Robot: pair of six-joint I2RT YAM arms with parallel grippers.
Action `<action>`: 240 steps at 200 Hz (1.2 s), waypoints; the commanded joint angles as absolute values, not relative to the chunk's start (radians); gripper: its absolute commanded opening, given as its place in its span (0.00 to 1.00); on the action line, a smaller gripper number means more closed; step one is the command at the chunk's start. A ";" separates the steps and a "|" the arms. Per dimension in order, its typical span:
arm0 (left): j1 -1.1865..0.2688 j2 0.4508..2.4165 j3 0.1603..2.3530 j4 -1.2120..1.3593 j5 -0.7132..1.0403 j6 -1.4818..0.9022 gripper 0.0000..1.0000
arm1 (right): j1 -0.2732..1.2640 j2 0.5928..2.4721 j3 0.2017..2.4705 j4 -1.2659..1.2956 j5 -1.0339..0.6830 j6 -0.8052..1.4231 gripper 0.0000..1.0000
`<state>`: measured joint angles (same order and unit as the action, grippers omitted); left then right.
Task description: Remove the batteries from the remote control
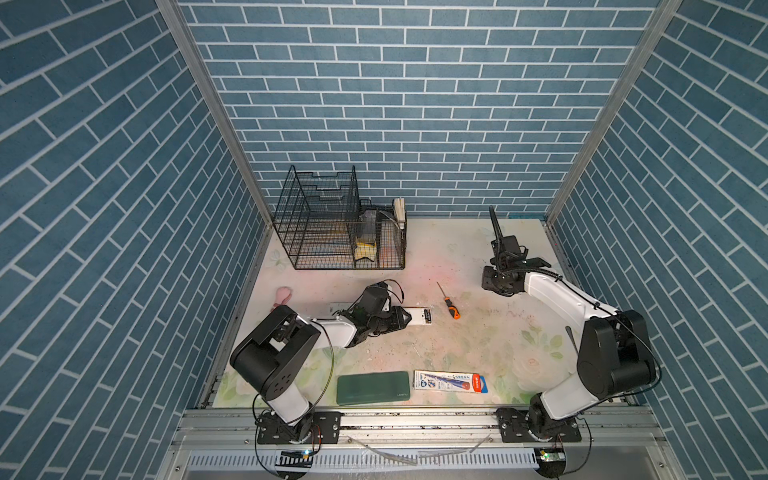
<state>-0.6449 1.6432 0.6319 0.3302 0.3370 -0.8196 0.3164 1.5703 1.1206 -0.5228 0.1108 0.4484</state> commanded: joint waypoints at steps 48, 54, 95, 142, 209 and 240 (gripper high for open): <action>-0.656 1.606 0.628 0.224 0.289 -0.781 0.52 | 0.339 1.567 1.096 -0.502 0.096 0.481 0.39; -0.657 1.603 0.626 0.221 0.285 -0.781 0.52 | 0.340 1.568 1.097 -0.502 0.096 0.481 0.39; -0.657 1.591 0.615 0.209 0.276 -0.781 0.54 | 0.347 1.575 1.097 -0.497 0.094 0.483 0.39; -0.658 1.579 0.616 0.183 0.265 -0.778 0.56 | 0.354 1.585 1.096 -0.491 0.088 0.486 0.39; -0.671 1.532 0.612 0.102 0.239 -0.771 0.58 | 0.363 1.601 1.107 -0.490 0.077 0.485 0.39; -0.694 1.534 0.606 0.102 0.239 -0.780 0.58 | 0.369 1.600 1.103 -0.486 0.074 0.486 0.39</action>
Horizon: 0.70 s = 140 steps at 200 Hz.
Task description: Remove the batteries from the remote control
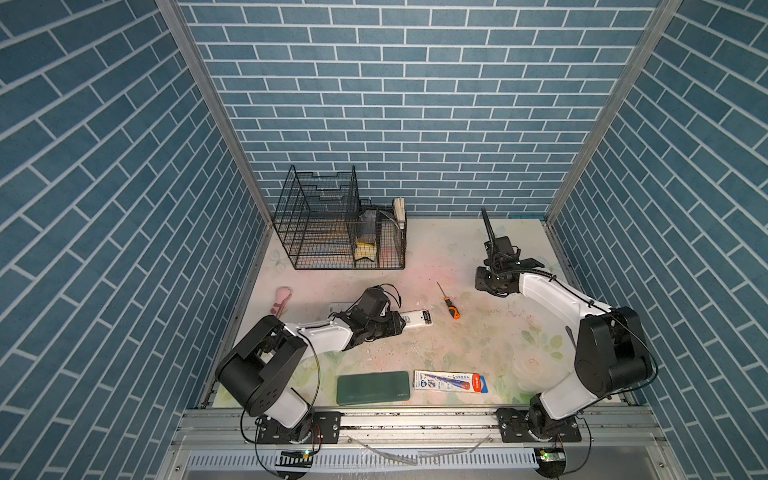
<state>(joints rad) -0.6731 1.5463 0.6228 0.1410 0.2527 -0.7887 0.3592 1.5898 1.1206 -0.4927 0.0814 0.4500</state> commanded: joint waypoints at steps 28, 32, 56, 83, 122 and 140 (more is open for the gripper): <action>-0.719 1.534 0.595 0.142 0.247 -0.811 0.58 | 0.374 1.597 1.091 -0.485 0.075 0.488 0.39; -0.723 1.535 0.595 0.145 0.247 -0.814 0.58 | 0.375 1.597 1.091 -0.485 0.075 0.488 0.39; -0.750 1.546 0.603 0.161 0.248 -0.829 0.58 | 0.377 1.595 1.081 -0.483 0.071 0.489 0.39; -0.772 1.567 0.613 0.183 0.255 -0.849 0.58 | 0.380 1.589 1.072 -0.480 0.067 0.491 0.39; -0.808 1.572 0.636 0.169 0.264 -0.865 0.58 | 0.386 1.570 1.062 -0.493 0.057 0.488 0.39; -0.811 1.547 0.647 0.116 0.258 -0.859 0.57 | 0.398 1.543 1.054 -0.516 0.058 0.484 0.39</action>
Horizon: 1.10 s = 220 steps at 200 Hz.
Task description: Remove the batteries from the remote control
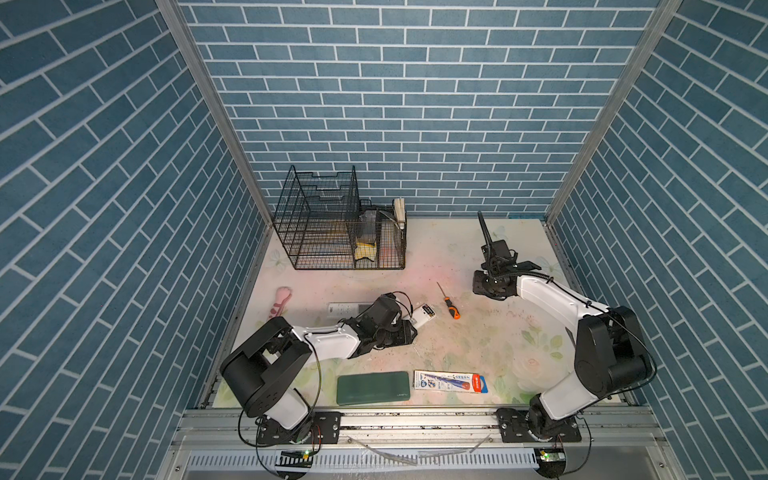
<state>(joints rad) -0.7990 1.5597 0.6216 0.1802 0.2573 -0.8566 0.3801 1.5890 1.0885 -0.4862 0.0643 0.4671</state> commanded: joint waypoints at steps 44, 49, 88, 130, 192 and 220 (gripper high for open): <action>-0.811 1.421 0.693 -0.117 0.194 -0.768 0.60 | 0.460 1.488 1.042 -0.603 0.063 0.479 0.39; -0.811 1.412 0.693 -0.138 0.188 -0.761 0.60 | 0.469 1.485 1.042 -0.613 0.068 0.481 0.39; -0.796 1.390 0.779 -0.212 0.160 -0.684 0.61 | 0.546 1.472 1.024 -0.639 0.077 0.503 0.39; -0.757 1.422 0.810 -0.180 0.191 -0.636 0.63 | 0.597 1.520 1.016 -0.621 0.047 0.491 0.41; -0.720 1.429 0.809 -0.145 0.216 -0.631 0.63 | 0.613 1.610 1.021 -0.545 -0.016 0.508 0.43; -0.718 1.429 0.793 -0.123 0.223 -0.647 0.62 | 0.612 1.648 1.032 -0.519 -0.028 0.502 0.44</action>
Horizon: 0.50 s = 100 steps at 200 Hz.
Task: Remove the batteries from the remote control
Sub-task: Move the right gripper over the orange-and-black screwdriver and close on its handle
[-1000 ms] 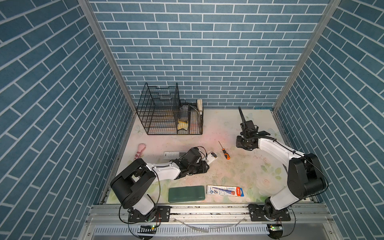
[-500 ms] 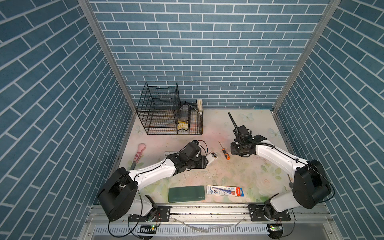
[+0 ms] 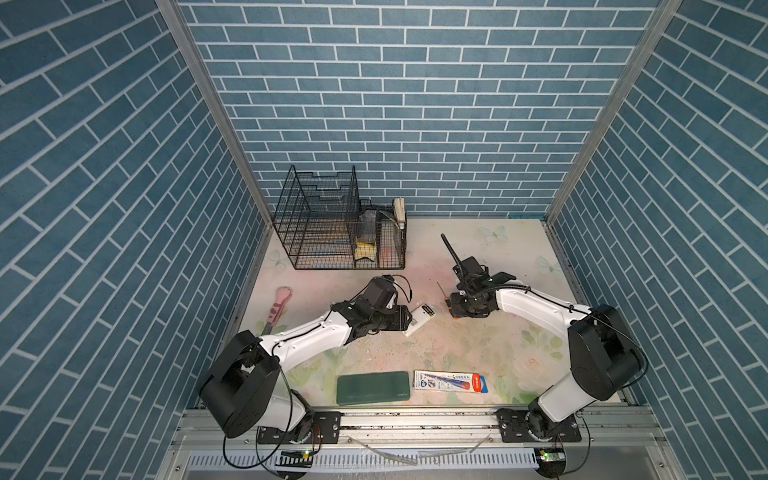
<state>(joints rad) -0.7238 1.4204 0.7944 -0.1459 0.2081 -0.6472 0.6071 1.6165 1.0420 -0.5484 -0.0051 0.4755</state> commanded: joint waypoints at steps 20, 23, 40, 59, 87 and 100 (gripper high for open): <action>-0.718 1.427 0.779 -0.102 0.232 -0.662 0.62 | 0.612 1.683 1.046 -0.522 -0.025 0.499 0.47; -0.718 1.427 0.777 -0.099 0.233 -0.665 0.62 | 0.612 1.686 1.047 -0.521 -0.022 0.500 0.48; -0.718 1.425 0.766 -0.087 0.233 -0.675 0.62 | 0.611 1.700 1.053 -0.515 -0.014 0.502 0.52; -0.718 1.424 0.763 -0.084 0.232 -0.678 0.62 | 0.612 1.718 1.063 -0.511 -0.021 0.496 0.53; -0.716 1.433 0.766 -0.086 0.232 -0.678 0.62 | 0.611 1.744 1.081 -0.508 -0.038 0.485 0.53; -0.716 1.435 0.766 -0.084 0.233 -0.679 0.62 | 0.611 1.753 1.086 -0.502 -0.046 0.483 0.53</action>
<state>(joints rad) -0.7238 1.4204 0.7738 -0.0933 0.2291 -0.6765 0.6071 1.7298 1.0447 -0.5079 -0.0250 0.4755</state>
